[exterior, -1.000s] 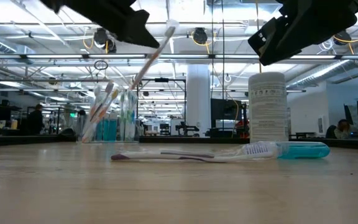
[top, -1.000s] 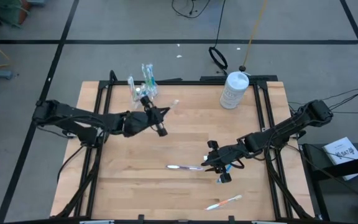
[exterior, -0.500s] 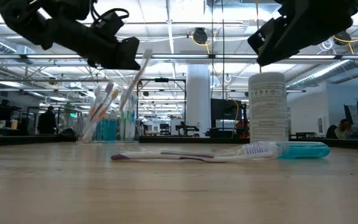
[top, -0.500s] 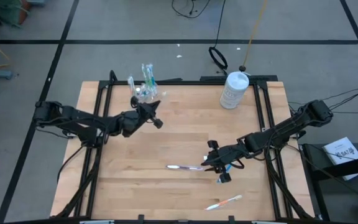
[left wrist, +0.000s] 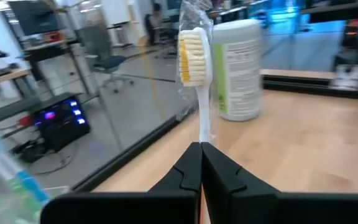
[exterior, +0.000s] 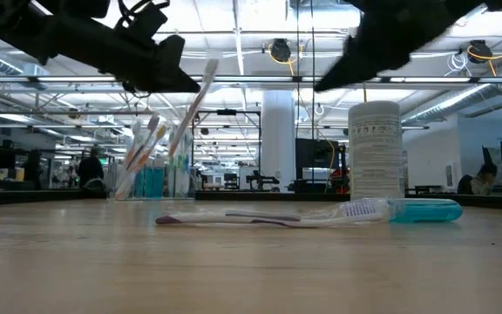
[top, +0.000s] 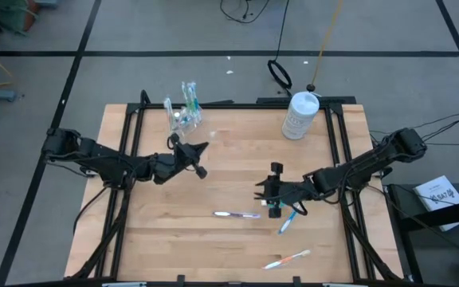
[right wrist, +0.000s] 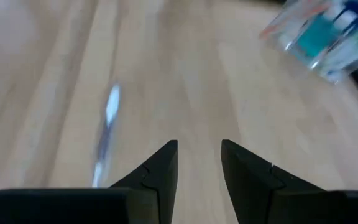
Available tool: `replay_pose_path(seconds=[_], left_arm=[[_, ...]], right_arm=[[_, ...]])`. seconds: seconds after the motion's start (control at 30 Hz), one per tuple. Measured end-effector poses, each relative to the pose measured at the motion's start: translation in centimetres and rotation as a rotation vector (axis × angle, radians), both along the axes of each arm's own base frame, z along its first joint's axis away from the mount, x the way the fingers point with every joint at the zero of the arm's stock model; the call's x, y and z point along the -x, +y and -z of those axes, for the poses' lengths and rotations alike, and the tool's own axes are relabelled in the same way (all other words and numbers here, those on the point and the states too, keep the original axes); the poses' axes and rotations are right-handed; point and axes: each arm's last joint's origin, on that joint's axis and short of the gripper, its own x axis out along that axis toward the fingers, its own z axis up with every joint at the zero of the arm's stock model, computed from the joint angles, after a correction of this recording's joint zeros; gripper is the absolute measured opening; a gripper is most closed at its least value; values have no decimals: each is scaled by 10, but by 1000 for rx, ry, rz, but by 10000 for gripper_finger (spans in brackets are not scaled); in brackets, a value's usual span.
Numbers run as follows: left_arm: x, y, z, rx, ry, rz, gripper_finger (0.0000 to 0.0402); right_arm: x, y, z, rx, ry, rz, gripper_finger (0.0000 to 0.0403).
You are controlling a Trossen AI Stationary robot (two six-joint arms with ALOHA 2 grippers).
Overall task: Pick & Place toothbrushing station
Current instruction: Put the orange toothbrush into the transparent organizer
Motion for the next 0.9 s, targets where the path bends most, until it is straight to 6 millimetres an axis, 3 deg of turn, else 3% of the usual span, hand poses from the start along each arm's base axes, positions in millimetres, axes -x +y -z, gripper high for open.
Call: replay_pose_path(seconds=[0.2,0.33,0.43,0.53,0.63,0.9], left_arm=[[0,-15,0,-19,20,123,3],[-1,-21,0,-39,36,192,2],[-2,-27,-2,-78,44,338,4],[-3,-30,-4,-116,34,453,2],[-3,-31,-6,-122,20,468,4],[-4,-31,-6,-131,22,483,5]], right_arm=[[-15,-12,5,-130,-347,-64,114],[-16,-23,19,-106,-497,-89,114],[-22,-37,19,-106,-603,-45,114],[-29,-49,20,-122,-654,-90,114],[-37,-59,24,-156,-661,-157,114],[-69,-72,34,-175,-647,-121,114]])
